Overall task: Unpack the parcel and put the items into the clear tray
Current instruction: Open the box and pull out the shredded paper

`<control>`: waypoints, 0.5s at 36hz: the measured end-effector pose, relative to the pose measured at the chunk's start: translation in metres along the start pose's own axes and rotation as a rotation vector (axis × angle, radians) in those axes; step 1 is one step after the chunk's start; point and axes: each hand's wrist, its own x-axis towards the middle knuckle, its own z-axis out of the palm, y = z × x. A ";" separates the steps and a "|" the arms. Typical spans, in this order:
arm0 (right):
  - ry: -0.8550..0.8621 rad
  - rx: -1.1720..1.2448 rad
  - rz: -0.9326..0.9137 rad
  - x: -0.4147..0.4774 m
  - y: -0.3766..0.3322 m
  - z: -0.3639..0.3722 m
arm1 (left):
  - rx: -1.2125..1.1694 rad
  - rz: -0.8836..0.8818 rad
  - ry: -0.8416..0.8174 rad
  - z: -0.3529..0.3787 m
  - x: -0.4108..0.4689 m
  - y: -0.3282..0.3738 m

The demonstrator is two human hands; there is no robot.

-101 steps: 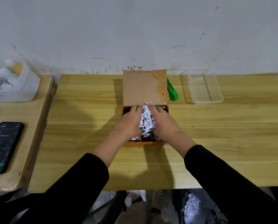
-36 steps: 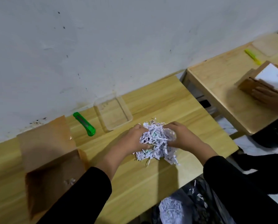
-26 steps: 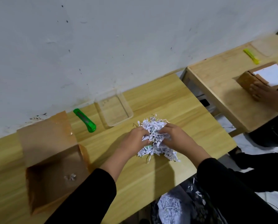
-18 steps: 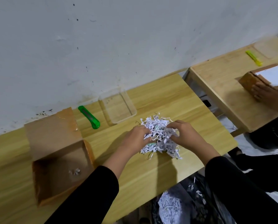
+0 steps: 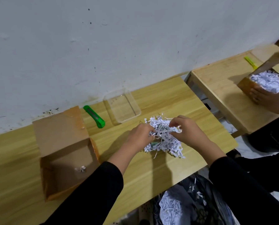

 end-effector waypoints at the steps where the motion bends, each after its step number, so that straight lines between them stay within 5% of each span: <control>1: 0.006 0.001 0.004 -0.001 0.000 0.001 | 0.008 0.003 0.002 0.001 0.000 0.001; 14: -0.014 0.007 0.104 -0.005 0.002 0.040 | -0.038 0.041 -0.055 0.010 -0.006 -0.005; 18: 0.049 -0.006 0.049 0.005 -0.014 0.032 | -0.050 0.050 0.036 -0.011 -0.021 -0.018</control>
